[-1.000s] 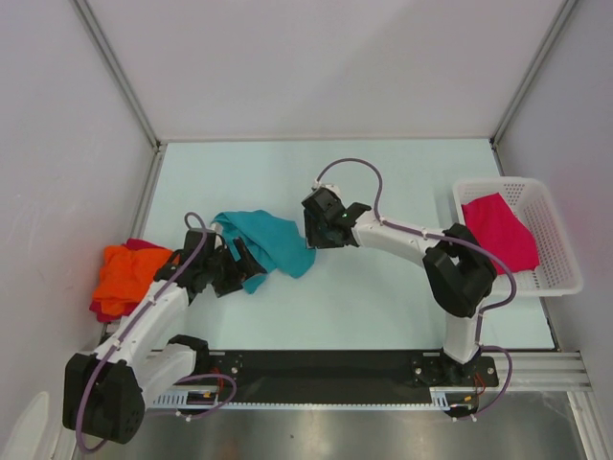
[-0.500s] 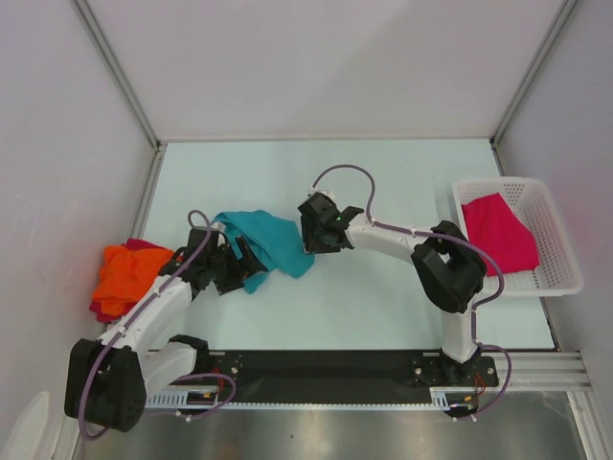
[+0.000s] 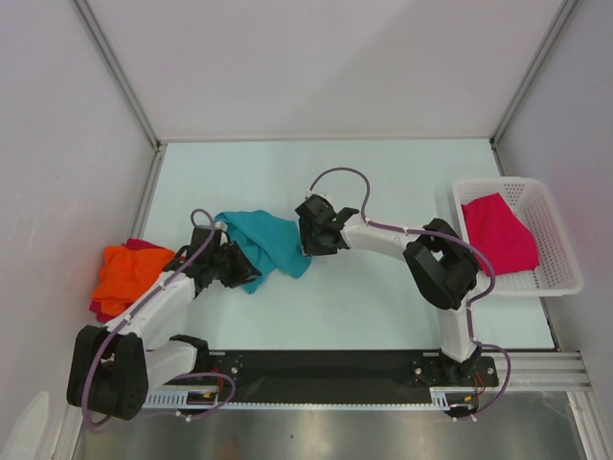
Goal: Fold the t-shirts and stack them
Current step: Flatten out the tshirt
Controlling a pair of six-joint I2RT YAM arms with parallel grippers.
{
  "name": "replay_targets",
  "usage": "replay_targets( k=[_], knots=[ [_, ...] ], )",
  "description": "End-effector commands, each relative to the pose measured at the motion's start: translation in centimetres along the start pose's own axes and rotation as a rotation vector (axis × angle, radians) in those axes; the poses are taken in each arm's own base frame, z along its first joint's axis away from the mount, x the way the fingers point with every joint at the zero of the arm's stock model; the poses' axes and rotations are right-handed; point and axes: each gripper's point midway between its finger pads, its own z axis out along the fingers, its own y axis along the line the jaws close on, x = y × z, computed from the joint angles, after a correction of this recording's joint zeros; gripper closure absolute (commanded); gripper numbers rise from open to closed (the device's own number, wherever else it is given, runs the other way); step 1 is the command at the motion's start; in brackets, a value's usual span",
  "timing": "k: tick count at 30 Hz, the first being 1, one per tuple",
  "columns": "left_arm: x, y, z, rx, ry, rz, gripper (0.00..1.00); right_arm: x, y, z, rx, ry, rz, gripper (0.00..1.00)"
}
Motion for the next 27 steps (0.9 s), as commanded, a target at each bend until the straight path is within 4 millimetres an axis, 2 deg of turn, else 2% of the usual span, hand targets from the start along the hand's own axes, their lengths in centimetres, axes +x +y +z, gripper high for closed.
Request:
replay_targets(
  k=[1,2,9,13,14,16,17,20,23,27],
  knots=[
    [0.0,-0.6,0.6,0.038,0.002,0.012,0.92,-1.2,1.0,0.1,-0.029,-0.021,0.007,0.51],
    [0.1,-0.5,0.7,0.035,0.009,0.01,1.0,-1.1,1.0,0.2,-0.029,-0.02,0.008,0.53],
    [0.1,-0.5,0.8,0.036,0.008,0.008,0.99,-0.8,0.9,0.7,-0.026,-0.008,0.022,0.52],
    [0.1,-0.3,0.7,0.026,0.005,0.012,0.83,-0.6,1.1,1.0,-0.034,0.0,0.031,0.5],
    [0.1,-0.2,0.8,0.024,0.007,0.011,0.75,-0.5,1.2,1.1,-0.039,0.003,0.029,0.5],
    [0.2,-0.2,0.8,0.022,0.009,0.012,0.66,-0.3,1.3,1.4,-0.042,0.006,0.034,0.5],
    [0.1,-0.2,0.7,0.022,0.007,0.014,0.57,-0.3,1.5,1.4,-0.047,0.008,0.034,0.5],
    [0.1,-0.1,0.7,0.018,0.004,0.016,0.42,-0.1,1.8,1.6,-0.057,0.014,0.038,0.5],
    [0.1,0.0,0.7,0.011,0.005,0.017,0.31,-0.1,2.0,1.6,-0.063,0.015,0.041,0.5],
    [0.1,0.3,0.8,0.0,0.005,0.019,0.3,-0.4,2.5,1.1,-0.072,0.007,0.044,0.5]
  ],
)
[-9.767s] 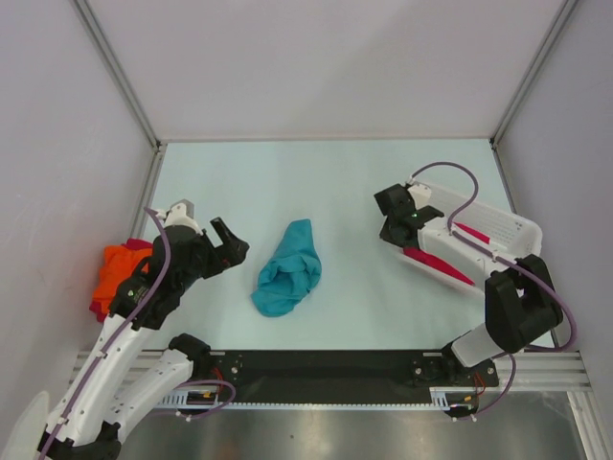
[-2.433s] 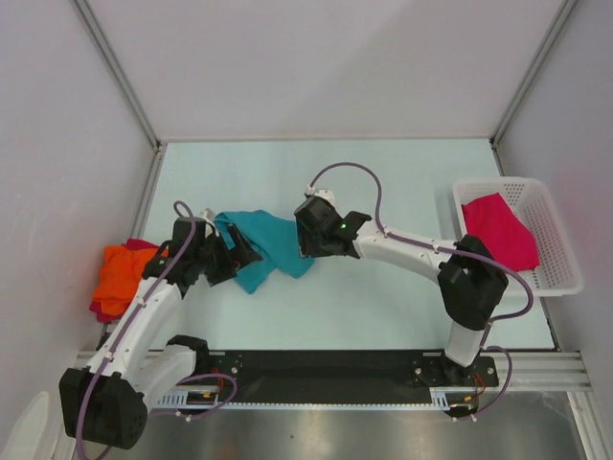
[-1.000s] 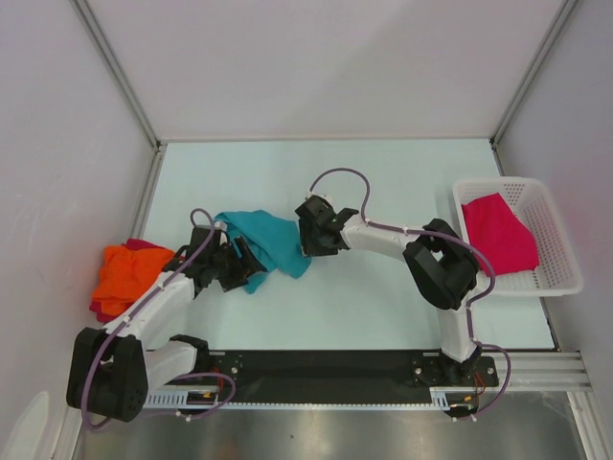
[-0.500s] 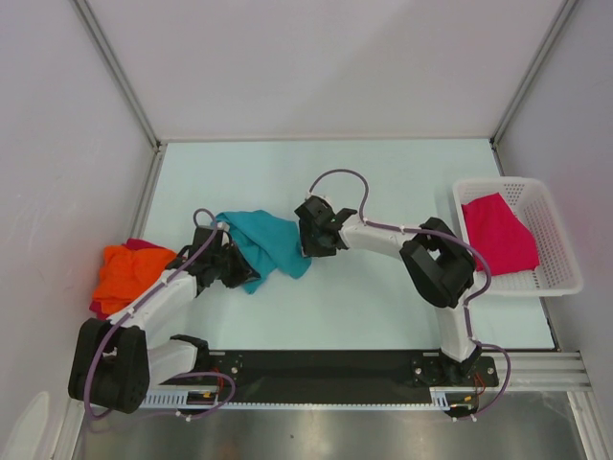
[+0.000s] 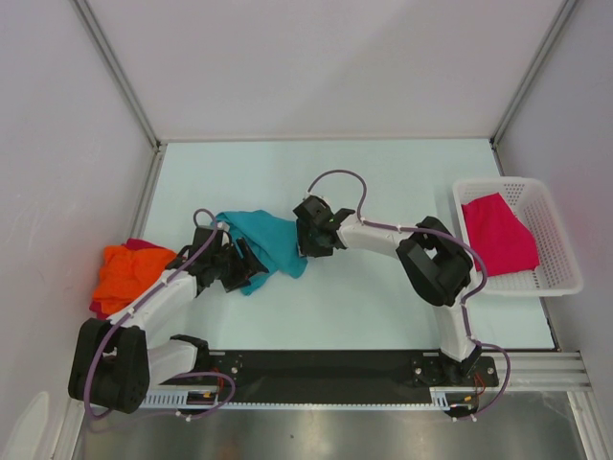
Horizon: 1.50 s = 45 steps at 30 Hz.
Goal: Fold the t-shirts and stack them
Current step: Flatten out the tshirt
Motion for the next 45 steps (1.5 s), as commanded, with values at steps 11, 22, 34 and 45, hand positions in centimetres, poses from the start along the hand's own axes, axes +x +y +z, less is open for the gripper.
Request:
replay_targets(
  k=[11,22,34,45],
  knots=[
    [0.2,0.9,1.3,-0.014,0.002,0.014,0.57,-1.0,3.2,-3.4,-0.062,-0.059,0.012,0.5],
    [0.1,0.7,2.0,0.002,0.003,0.002,1.0,-1.4,4.8,-6.4,-0.113,-0.103,-0.001,0.55],
    [-2.9,-1.9,-2.8,-0.005,-0.124,0.043,1.0,0.1,5.7,-4.6,-0.155,-0.055,0.019,0.56],
    [-5.4,-4.6,-7.5,0.016,-0.236,0.068,1.0,2.4,5.5,-4.9,-0.17,-0.022,0.038,0.56]
  ],
)
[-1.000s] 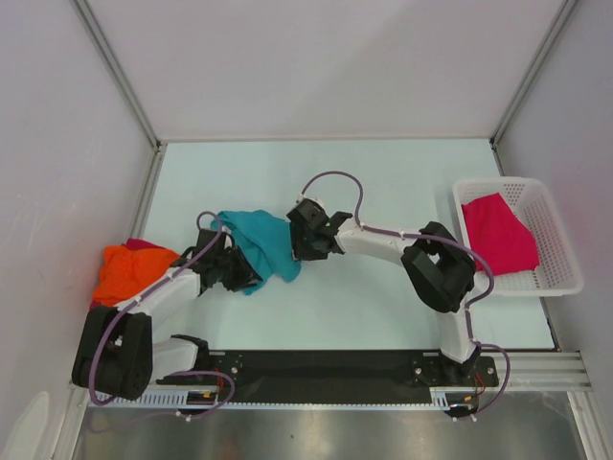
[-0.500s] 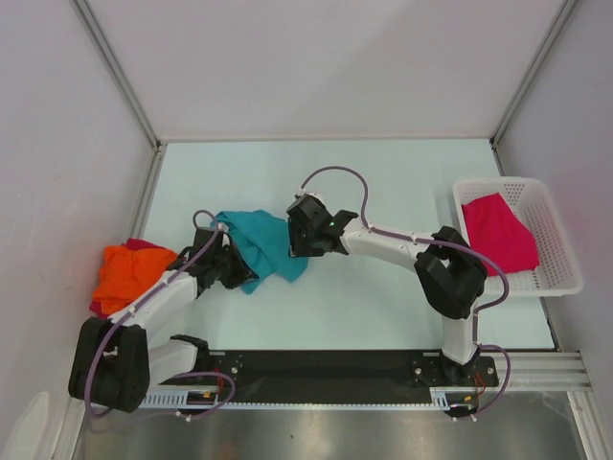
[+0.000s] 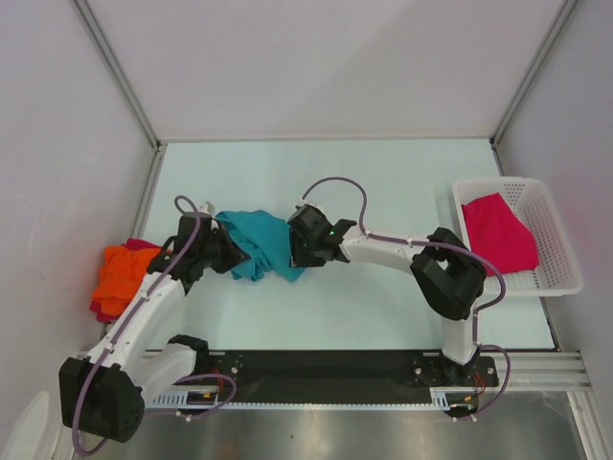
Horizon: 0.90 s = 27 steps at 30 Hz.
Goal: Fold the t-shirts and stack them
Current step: Flatten out the tshirt
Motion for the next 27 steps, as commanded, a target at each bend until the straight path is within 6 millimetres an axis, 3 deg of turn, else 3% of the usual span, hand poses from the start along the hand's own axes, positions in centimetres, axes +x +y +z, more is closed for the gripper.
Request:
replay_targets(
  k=[1,9,19,22,23,24,27],
  knots=[
    [-2.3,-1.8,-2.8,0.017,-0.081,0.031,1.0,0.5,1.3,-0.8,-0.048,-0.012,0.02,0.56],
    [-3.5,-2.7,-5.2,0.022,-0.136,0.047,1.0,1.4,0.9,0.4,-0.048,0.004,0.035,0.56],
    [-3.1,-2.2,-5.1,0.004,-0.125,0.047,1.0,1.2,1.9,2.3,-0.059,0.024,0.038,0.6],
    [-3.2,-2.1,-5.0,-0.002,-0.128,0.049,1.0,1.4,1.7,2.7,-0.058,0.03,0.04,0.72],
    [-3.3,-2.1,-5.1,-0.001,-0.131,0.05,1.0,1.5,1.7,2.8,-0.057,0.029,0.042,0.87],
    [-3.3,-2.1,-5.0,-0.002,-0.128,0.051,1.0,1.5,1.7,2.9,-0.057,0.029,0.043,0.95],
    [-3.3,-2.0,-4.8,-0.006,-0.13,0.049,1.0,1.6,2.1,2.8,-0.085,0.035,0.039,1.0]
  ],
)
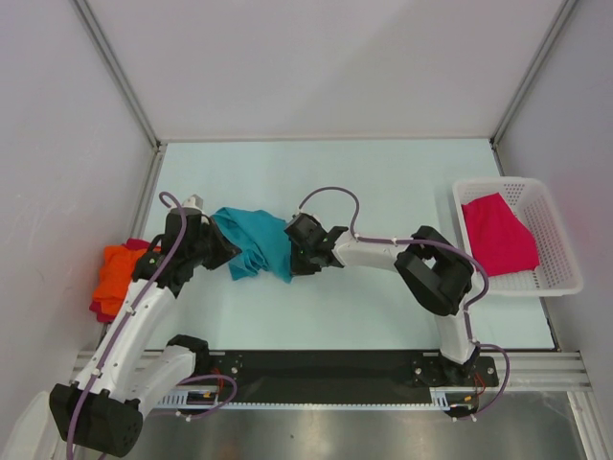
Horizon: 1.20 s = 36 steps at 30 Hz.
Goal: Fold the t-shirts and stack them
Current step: Flatten out the tshirt
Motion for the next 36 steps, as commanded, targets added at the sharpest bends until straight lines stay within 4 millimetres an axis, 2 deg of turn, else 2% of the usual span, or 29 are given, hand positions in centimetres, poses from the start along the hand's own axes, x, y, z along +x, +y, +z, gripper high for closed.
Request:
replay_targets(
  k=[1,2,6,8,9,10,11,12,13,16,17,18,20,22,23,25,26,29,30,32,33,36],
  knots=[
    [-0.9,-0.5,-0.3,0.011,-0.032,0.029,1.0,-1.4,2.0,-0.2,-0.067,-0.044,-0.004,1.0],
    [-0.8,-0.4,-0.3,0.009,-0.029,0.028,1.0,-1.3,1.8,-0.3,-0.065,-0.044,-0.004,1.0],
    [-1.1,-0.5,-0.6,0.011,-0.044,0.033,1.0,-4.4,0.2,-2.4,0.035,-0.171,-0.045,1.0],
    [-1.3,-0.6,-1.2,0.007,-0.049,0.037,1.0,-8.0,-1.1,-4.8,0.098,-0.272,-0.065,1.0],
    [-2.1,-1.0,-1.7,0.012,-0.071,0.042,1.0,-8.7,-2.2,-5.6,0.142,-0.283,-0.071,1.0],
    [-2.4,-1.2,-2.1,0.014,-0.079,0.047,1.0,-10.6,-2.7,-7.6,0.17,-0.346,-0.07,1.0],
    [-2.5,-1.3,-2.5,0.01,-0.079,0.048,1.0,-12.0,-4.4,-8.9,0.215,-0.37,-0.073,1.0],
    [-3.5,-1.9,-3.3,0.02,-0.104,0.057,1.0,-13.5,-4.5,-10.6,0.227,-0.415,-0.076,1.0],
    [-3.8,-2.2,-3.8,0.024,-0.113,0.06,1.0,-15.1,-4.9,-13.2,0.249,-0.486,-0.067,1.0],
    [-5.2,-3.3,-5.7,0.039,-0.152,0.072,1.0,-17.6,-6.1,-18.1,0.324,-0.596,-0.079,1.0],
    [-5.2,-3.3,-6.2,0.033,-0.149,0.072,1.0,-18.0,-6.2,-20.8,0.331,-0.638,-0.074,1.0],
    [-6.0,-4.1,-7.4,0.052,-0.178,0.08,1.0,-18.4,-6.0,-22.3,0.334,-0.668,-0.077,1.0],
    [-6.2,-4.4,-8.7,0.056,-0.191,0.082,1.0,-18.8,-6.3,-26.4,0.348,-0.739,-0.058,1.0],
    [-7.0,-5.4,-10.9,0.086,-0.231,0.089,1.0,-18.7,-6.3,-29.4,0.357,-0.799,-0.043,1.0],
    [-7.4,-5.8,-12.2,0.099,-0.248,0.092,1.0,-18.4,-6.3,-31.6,0.344,-0.832,-0.033,1.0],
    [-7.4,-5.9,-13.9,0.104,-0.27,0.092,1.0,-17.9,-6.2,-34.1,0.355,-0.879,-0.023,1.0],
    [-7.9,-6.5,-15.2,0.126,-0.297,0.094,1.0,-17.7,-6.1,-36.1,0.34,-0.913,-0.009,1.0],
    [-8.0,-6.7,-17.8,0.146,-0.34,0.092,1.0,-16.7,-5.8,-39.1,0.335,-0.968,0.012,1.0],
    [-8.1,-6.7,-18.4,0.147,-0.353,0.091,1.0,-16.3,-6.2,-40.7,0.334,-1.001,0.034,1.0],
    [-7.9,-6.6,-19.5,0.148,-0.365,0.092,1.0,-15.4,-5.8,-41.8,0.316,-1.015,0.045,1.0],
    [-7.8,-6.5,-19.8,0.15,-0.366,0.094,1.0,-15.1,-6.3,-43.0,0.32,-1.043,0.069,1.0],
    [-8.1,-5.7,-20.1,0.107,-0.397,0.09,1.0,-14.2,-6.7,-44.0,0.326,-1.061,0.088,1.0]
  ],
)
